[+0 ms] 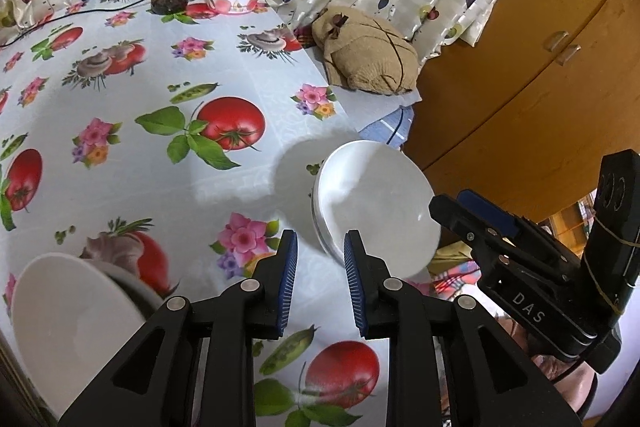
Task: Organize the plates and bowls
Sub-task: 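Move the right gripper to the other white bowl stack and grasp a bowl, then lift the white bowl with the right gripper and carry it toward the steel bowl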
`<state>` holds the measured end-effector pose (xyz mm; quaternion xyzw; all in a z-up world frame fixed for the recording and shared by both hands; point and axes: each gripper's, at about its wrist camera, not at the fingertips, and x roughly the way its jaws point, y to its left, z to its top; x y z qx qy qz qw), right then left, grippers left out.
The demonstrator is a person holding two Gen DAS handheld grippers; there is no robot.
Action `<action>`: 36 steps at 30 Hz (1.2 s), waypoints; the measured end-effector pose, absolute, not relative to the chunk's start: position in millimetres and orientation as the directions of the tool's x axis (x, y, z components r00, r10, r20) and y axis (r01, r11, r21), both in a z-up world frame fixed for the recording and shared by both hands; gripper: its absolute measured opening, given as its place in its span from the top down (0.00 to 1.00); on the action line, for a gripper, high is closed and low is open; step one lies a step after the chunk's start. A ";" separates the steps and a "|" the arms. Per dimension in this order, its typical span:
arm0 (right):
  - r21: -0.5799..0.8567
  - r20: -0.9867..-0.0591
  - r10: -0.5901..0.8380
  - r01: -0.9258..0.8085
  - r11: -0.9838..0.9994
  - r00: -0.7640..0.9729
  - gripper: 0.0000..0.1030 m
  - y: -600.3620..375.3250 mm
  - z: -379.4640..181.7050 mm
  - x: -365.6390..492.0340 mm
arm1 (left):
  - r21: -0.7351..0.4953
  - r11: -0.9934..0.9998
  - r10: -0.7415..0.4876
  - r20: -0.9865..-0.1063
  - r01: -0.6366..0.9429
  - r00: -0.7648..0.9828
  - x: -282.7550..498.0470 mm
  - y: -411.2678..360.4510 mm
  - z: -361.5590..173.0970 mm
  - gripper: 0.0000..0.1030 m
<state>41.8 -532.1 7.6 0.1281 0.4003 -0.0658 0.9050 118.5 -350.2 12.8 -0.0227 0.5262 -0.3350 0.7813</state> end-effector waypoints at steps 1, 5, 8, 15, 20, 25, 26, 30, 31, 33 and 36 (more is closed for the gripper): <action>0.179 -0.744 -0.019 0.228 0.957 0.667 0.57 -534.4 5.9 42.3 | -0.388 0.775 -0.546 -0.809 0.498 0.219 119.5 -351.7 11.2 0.76; 0.185 -0.762 -0.015 0.241 0.953 0.647 0.65 -541.2 -4.2 45.7 | -0.382 0.781 -0.536 -0.817 0.495 0.214 121.2 -358.0 4.8 0.76; 0.194 -0.775 -0.003 0.242 0.951 0.632 0.69 -543.1 -12.6 48.2 | -0.380 0.781 -0.533 -0.819 0.496 0.212 121.6 -361.7 1.4 0.76; 0.208 -0.786 0.017 0.238 0.949 0.618 0.78 -543.6 -22.4 52.1 | -0.371 0.781 -0.526 -0.824 0.503 0.210 120.7 -368.6 -4.4 0.76; 0.212 -0.790 0.023 0.237 0.948 0.613 0.80 -543.4 -25.6 52.4 | -0.365 0.779 -0.523 -0.827 0.510 0.206 120.4 -372.0 -6.3 0.76; 0.215 -0.790 0.026 0.236 0.948 0.613 0.84 -543.3 -25.9 52.3 | -0.352 0.779 -0.514 -0.832 0.519 0.208 118.1 -375.0 -6.8 0.77; 0.216 -0.790 0.028 0.236 0.947 0.613 0.84 -542.8 -26.3 52.3 | -0.348 0.780 -0.512 -0.833 0.520 0.210 117.8 -375.3 -6.6 0.77; 0.217 -0.790 0.028 0.236 0.947 0.613 0.84 -543.0 -26.6 52.3 | -0.345 0.782 -0.508 -0.835 0.520 0.210 117.2 -375.3 -6.5 0.77; 0.218 -0.790 0.029 0.236 0.947 0.613 0.84 -542.7 -27.0 52.3 | -0.343 0.782 -0.507 -0.835 0.520 0.212 117.2 -375.5 -6.1 0.77; 0.214 -0.790 0.026 0.236 0.948 0.613 0.84 -543.0 -26.4 52.2 | -0.338 0.782 -0.506 -0.834 0.523 0.218 116.8 -374.8 -4.8 0.77; 0.216 -0.788 0.027 0.236 0.948 0.615 0.84 -542.4 -26.4 52.4 | -0.337 0.783 -0.507 -0.833 0.523 0.222 116.1 -373.1 -3.7 0.77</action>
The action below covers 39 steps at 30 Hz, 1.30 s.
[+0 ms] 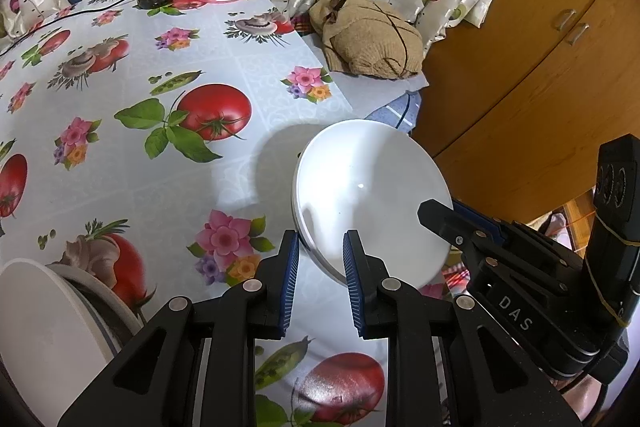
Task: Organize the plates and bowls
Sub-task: 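Lift the white bowl with the right gripper and carry it toward the steel bowl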
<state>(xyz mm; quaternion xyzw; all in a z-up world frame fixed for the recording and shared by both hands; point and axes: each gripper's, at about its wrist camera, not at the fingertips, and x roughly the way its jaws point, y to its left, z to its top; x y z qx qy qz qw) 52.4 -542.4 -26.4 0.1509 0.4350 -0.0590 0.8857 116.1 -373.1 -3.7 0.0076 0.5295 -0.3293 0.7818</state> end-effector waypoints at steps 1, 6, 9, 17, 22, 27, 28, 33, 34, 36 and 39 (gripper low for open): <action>0.216 -0.788 0.027 0.235 0.948 0.616 0.84 -541.4 -26.3 52.1 | -0.336 0.783 -0.506 -0.833 0.523 0.224 116.0 -372.6 -3.4 0.77; 0.216 -0.783 0.028 0.230 0.949 0.622 0.84 -534.7 -22.1 51.3 | -0.331 0.786 -0.506 -0.830 0.522 0.236 113.7 -369.8 0.5 0.77; 0.221 -0.780 0.032 0.227 0.949 0.625 0.84 -532.7 -19.4 50.4 | -0.328 0.787 -0.508 -0.826 0.522 0.245 112.0 -367.0 4.8 0.77; 0.223 -0.762 0.037 0.208 0.952 0.646 0.84 -525.5 -3.6 46.1 | -0.317 0.791 -0.514 -0.809 0.523 0.287 105.3 -354.4 23.7 0.77; 0.226 -0.743 0.048 0.183 0.957 0.668 0.84 -516.4 11.1 43.6 | -0.308 0.800 -0.512 -0.797 0.515 0.320 102.2 -342.1 38.1 0.77; 0.222 -0.726 0.059 0.153 0.963 0.686 0.84 -501.3 25.5 42.7 | -0.303 0.810 -0.510 -0.786 0.502 0.348 99.1 -326.0 48.9 0.77; 0.222 -0.723 0.061 0.147 0.964 0.688 0.84 -498.2 28.0 42.4 | -0.302 0.812 -0.509 -0.784 0.499 0.354 98.2 -322.6 51.0 0.77; 0.216 -0.711 0.071 0.122 0.969 0.699 0.84 -483.3 39.0 41.3 | -0.301 0.821 -0.508 -0.774 0.484 0.379 94.9 -306.1 60.2 0.77; 0.213 -0.709 0.072 0.115 0.970 0.702 0.84 -479.7 41.6 41.1 | -0.300 0.823 -0.506 -0.773 0.482 0.383 94.2 -304.0 61.3 0.77; 0.209 -0.704 0.076 0.104 0.972 0.706 0.84 -473.3 46.1 41.1 | -0.298 0.828 -0.503 -0.768 0.474 0.396 92.9 -296.0 64.5 0.77; 0.202 -0.698 0.085 0.081 0.976 0.711 0.84 -460.3 52.8 41.7 | -0.297 0.837 -0.498 -0.763 0.461 0.413 91.5 -282.8 69.2 0.77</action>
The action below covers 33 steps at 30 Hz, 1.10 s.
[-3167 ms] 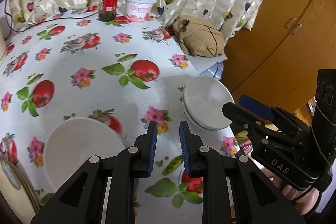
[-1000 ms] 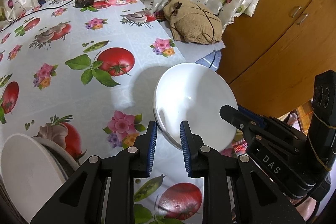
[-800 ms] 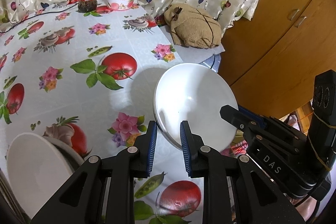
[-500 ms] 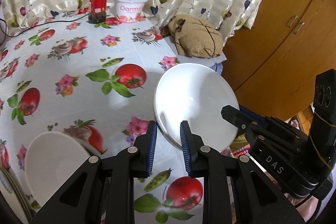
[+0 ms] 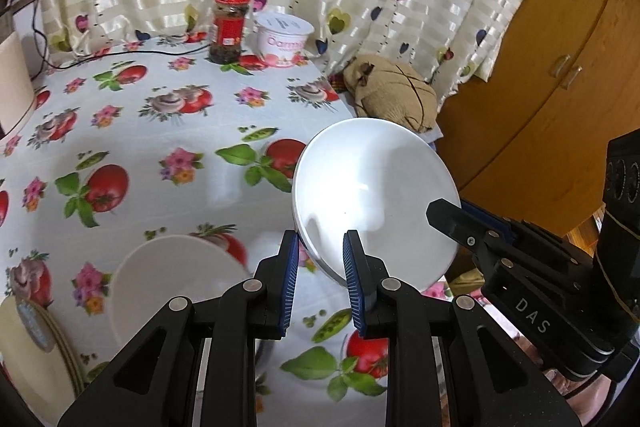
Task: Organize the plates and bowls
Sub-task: 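Lift the white bowl with the right gripper and carry it toward the steel bowl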
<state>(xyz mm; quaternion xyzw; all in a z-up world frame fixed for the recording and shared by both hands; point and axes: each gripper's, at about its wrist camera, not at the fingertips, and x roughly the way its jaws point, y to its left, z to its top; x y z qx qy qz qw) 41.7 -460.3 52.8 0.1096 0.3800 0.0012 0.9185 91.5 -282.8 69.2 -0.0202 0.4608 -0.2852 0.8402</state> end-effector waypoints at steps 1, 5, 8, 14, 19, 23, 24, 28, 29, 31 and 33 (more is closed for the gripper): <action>0.201 -0.696 0.088 0.075 0.977 0.712 0.84 -457.3 54.3 41.9 | -0.296 0.839 -0.496 -0.761 0.456 0.418 90.8 -278.5 70.2 0.77; 0.195 -0.692 0.106 0.043 0.980 0.714 0.84 -440.1 59.4 43.6 | -0.295 0.852 -0.485 -0.756 0.432 0.440 88.7 -259.6 73.7 0.77; 0.188 -0.693 0.119 0.018 0.982 0.711 0.84 -425.9 62.0 45.1 | -0.292 0.862 -0.473 -0.755 0.413 0.454 86.6 -247.2 74.9 0.77; 0.180 -0.697 0.142 -0.020 0.984 0.703 0.84 -405.1 64.3 46.3 | -0.291 0.877 -0.457 -0.753 0.382 0.474 81.9 -224.3 76.0 0.77; 0.176 -0.702 0.162 -0.051 0.983 0.693 0.84 -386.8 64.0 47.9 | -0.290 0.889 -0.439 -0.757 0.354 0.484 79.5 -208.3 73.8 0.77; 0.179 -0.710 0.181 -0.074 0.981 0.680 0.84 -375.9 60.1 49.8 | -0.285 0.900 -0.421 -0.765 0.330 0.487 77.4 -197.9 70.0 0.77; 0.180 -0.713 0.185 -0.079 0.981 0.676 0.84 -373.2 59.0 50.1 | -0.285 0.902 -0.418 -0.767 0.325 0.487 77.1 -195.9 68.8 0.77; 0.182 -0.722 0.198 -0.094 0.979 0.663 0.84 -365.1 54.4 51.9 | -0.285 0.907 -0.408 -0.774 0.310 0.485 76.4 -190.0 64.6 0.77; 0.182 -0.725 0.200 -0.097 0.979 0.660 0.84 -363.5 53.3 52.3 | -0.285 0.908 -0.406 -0.776 0.306 0.482 76.7 -188.6 63.0 0.77; 0.182 -0.729 0.204 -0.102 0.978 0.654 0.84 -360.0 51.2 53.1 | -0.286 0.910 -0.403 -0.780 0.301 0.479 76.8 -186.9 60.8 0.77; 0.182 -0.733 0.206 -0.105 0.978 0.649 0.84 -358.1 49.5 54.0 | -0.285 0.912 -0.399 -0.784 0.295 0.476 76.9 -185.2 58.5 0.77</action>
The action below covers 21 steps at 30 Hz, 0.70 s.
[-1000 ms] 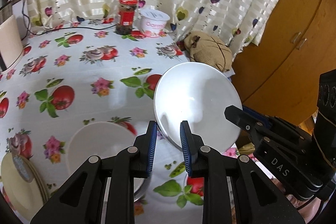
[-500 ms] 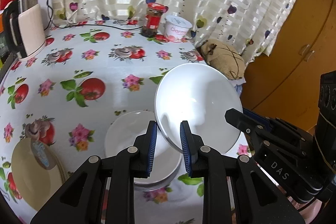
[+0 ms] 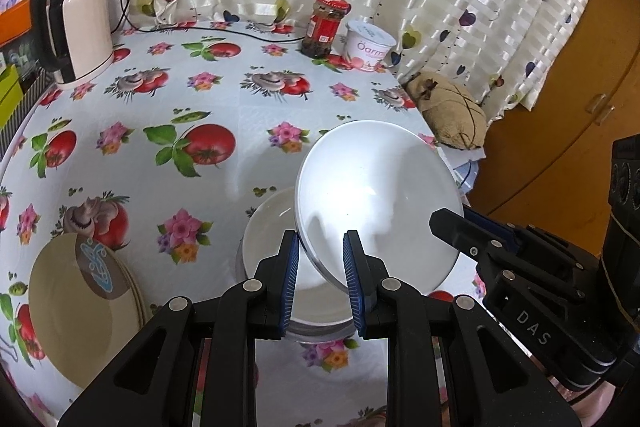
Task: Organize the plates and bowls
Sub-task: 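Lift the white bowl with the right gripper and carry it toward the steel bowl, then lower the white bowl into the steel bowl stack with the right gripper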
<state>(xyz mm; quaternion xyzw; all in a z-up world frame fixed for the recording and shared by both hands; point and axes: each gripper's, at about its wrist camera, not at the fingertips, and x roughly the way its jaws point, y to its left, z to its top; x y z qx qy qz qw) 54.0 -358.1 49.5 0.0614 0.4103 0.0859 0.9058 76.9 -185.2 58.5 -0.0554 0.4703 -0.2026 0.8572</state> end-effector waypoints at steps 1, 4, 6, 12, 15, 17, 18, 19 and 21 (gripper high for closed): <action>0.182 -0.735 0.207 -0.107 0.978 0.646 0.84 -357.2 48.4 54.8 | -0.285 0.913 -0.397 -0.786 0.293 0.474 77.1 -184.3 57.2 0.77; 0.183 -0.742 0.211 -0.110 0.977 0.636 0.84 -354.8 45.5 55.6 | -0.282 0.915 -0.392 -0.792 0.288 0.469 77.8 -182.9 54.4 0.77; 0.184 -0.747 0.212 -0.111 0.977 0.630 0.84 -353.2 43.3 56.5 | -0.281 0.917 -0.388 -0.796 0.285 0.465 78.7 -181.8 52.6 0.77; 0.185 -0.761 0.217 -0.116 0.976 0.611 0.84 -350.2 36.5 60.0 | -0.275 0.922 -0.376 -0.809 0.274 0.452 81.0 -180.1 45.6 0.77; 0.185 -0.767 0.218 -0.117 0.976 0.604 0.84 -349.3 33.5 61.7 | -0.273 0.923 -0.372 -0.814 0.271 0.447 81.8 -180.0 43.1 0.77; 0.187 -0.771 0.219 -0.117 0.975 0.598 0.84 -349.3 31.1 63.2 | -0.270 0.924 -0.368 -0.817 0.269 0.443 82.5 -180.0 40.9 0.77; 0.188 -0.773 0.220 -0.117 0.975 0.595 0.84 -349.1 30.1 63.6 | -0.269 0.925 -0.366 -0.819 0.268 0.442 82.8 -179.8 40.1 0.77; 0.189 -0.775 0.221 -0.117 0.975 0.592 0.84 -349.0 29.1 64.1 | -0.268 0.926 -0.364 -0.821 0.267 0.440 83.3 -179.7 39.3 0.77; 0.190 -0.777 0.223 -0.118 0.975 0.589 0.84 -348.4 27.3 65.1 | -0.265 0.928 -0.359 -0.825 0.262 0.436 83.9 -179.7 37.4 0.77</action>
